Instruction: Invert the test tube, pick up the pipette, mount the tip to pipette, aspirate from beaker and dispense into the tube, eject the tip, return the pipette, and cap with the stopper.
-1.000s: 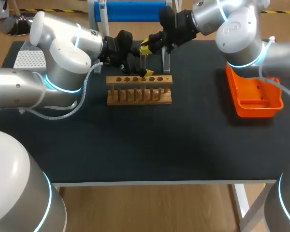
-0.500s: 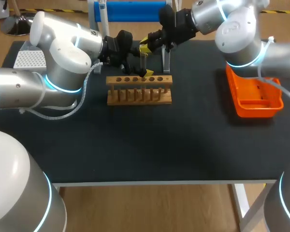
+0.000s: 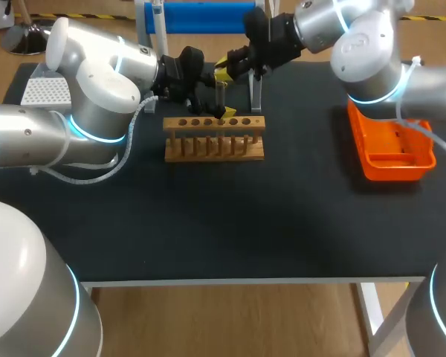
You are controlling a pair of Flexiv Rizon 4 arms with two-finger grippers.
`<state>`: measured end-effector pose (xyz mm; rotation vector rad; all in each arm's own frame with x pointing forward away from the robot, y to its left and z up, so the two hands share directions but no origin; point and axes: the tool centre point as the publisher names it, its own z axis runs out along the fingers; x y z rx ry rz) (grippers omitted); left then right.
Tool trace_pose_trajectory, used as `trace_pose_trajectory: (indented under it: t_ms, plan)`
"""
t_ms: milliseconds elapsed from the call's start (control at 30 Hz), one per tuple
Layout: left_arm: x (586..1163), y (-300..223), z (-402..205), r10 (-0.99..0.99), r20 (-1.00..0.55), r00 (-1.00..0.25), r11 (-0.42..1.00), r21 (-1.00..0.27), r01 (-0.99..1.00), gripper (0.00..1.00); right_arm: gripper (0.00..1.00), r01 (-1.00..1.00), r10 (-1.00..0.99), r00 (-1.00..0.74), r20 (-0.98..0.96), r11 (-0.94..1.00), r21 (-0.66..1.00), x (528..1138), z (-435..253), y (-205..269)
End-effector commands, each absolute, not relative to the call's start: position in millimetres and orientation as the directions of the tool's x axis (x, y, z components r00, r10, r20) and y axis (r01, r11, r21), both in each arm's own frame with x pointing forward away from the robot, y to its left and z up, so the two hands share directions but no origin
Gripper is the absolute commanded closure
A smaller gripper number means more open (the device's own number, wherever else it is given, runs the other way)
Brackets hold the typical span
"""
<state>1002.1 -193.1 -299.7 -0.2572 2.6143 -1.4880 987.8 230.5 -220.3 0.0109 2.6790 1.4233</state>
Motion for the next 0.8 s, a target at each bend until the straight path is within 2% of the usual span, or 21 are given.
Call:
trace_pose_trajectory:
  t_ms: [33, 800]
  plan:
    - [1002.0, -192.9, -300.3, -0.207, -0.023, -0.978, 0.501, -0.861, -0.086, 0.00, 1.00, -0.041, 0.055, -0.995, -0.087, 0.563, 0.825, 988.5, -223.0, 230.9]
    - [1002.0, -192.9, -300.3, -0.207, -0.023, -0.978, 0.501, -0.861, -0.086, 0.00, 1.00, -0.026, 0.050, -0.996, -0.067, 0.584, 0.811, 982.6, -238.0, 229.8]
